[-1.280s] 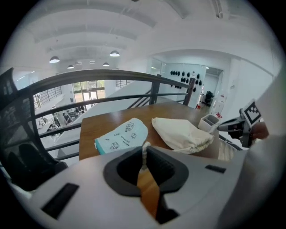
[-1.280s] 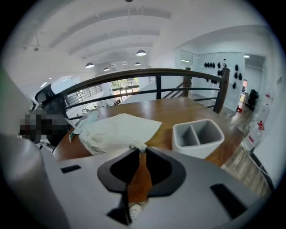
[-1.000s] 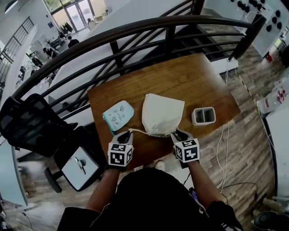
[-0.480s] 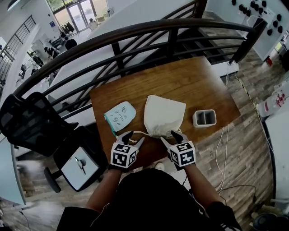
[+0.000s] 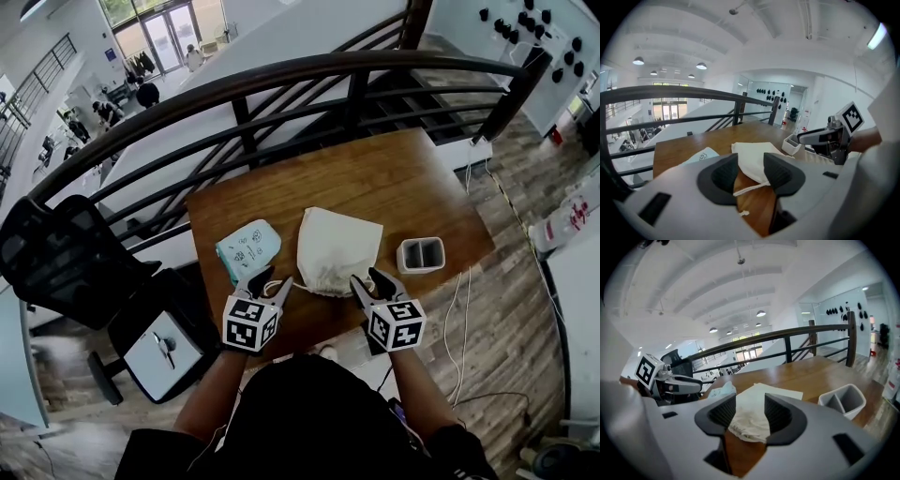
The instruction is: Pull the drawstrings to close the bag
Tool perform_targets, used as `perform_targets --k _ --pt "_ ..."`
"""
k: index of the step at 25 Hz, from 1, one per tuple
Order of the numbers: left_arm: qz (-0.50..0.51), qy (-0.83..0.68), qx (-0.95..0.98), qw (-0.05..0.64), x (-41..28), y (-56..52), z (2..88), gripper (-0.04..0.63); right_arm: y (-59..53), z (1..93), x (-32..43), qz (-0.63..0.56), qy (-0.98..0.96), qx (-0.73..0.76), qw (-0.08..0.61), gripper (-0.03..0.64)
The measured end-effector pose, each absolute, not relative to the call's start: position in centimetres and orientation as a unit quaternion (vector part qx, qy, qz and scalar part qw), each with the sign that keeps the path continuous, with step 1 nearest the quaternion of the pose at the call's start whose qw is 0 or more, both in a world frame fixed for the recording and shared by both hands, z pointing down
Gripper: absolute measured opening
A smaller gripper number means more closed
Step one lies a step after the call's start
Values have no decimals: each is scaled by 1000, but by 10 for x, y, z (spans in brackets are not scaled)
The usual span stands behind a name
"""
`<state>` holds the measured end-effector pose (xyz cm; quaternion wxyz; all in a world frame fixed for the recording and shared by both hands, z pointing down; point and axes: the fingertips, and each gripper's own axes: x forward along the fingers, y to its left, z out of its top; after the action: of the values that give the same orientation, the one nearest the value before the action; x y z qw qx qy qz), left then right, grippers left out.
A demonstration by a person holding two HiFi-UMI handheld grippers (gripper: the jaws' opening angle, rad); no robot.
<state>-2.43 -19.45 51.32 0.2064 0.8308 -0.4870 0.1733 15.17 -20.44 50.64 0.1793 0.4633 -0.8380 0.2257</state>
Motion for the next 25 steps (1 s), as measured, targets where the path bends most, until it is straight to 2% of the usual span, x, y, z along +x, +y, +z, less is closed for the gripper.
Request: perform_targets --k 3,6,10,16,19,25 --pt "153 -505 832 172 -32 -203 489 95 -213 482 169 226 -834 486 129 166" --pt "121 -519 833 148 -43 -211 462 44 -219 459 188 219 -827 511 84 129" --pt "92 -526 838 115 -51 -217 431 38 -222 433 209 199 -820 535 42 90" --pt "59 -525 847 67 -58 -212 398 31 -217 404 225 147 -817 558 11 -5" --pt "54 -524 848 47 -60 -206 392 29 -208 397 229 124 -820 559 10 -6" --pt "19 -536 842 64 -71 -195 390 26 -199 400 229 112 -825 554 11 -8"
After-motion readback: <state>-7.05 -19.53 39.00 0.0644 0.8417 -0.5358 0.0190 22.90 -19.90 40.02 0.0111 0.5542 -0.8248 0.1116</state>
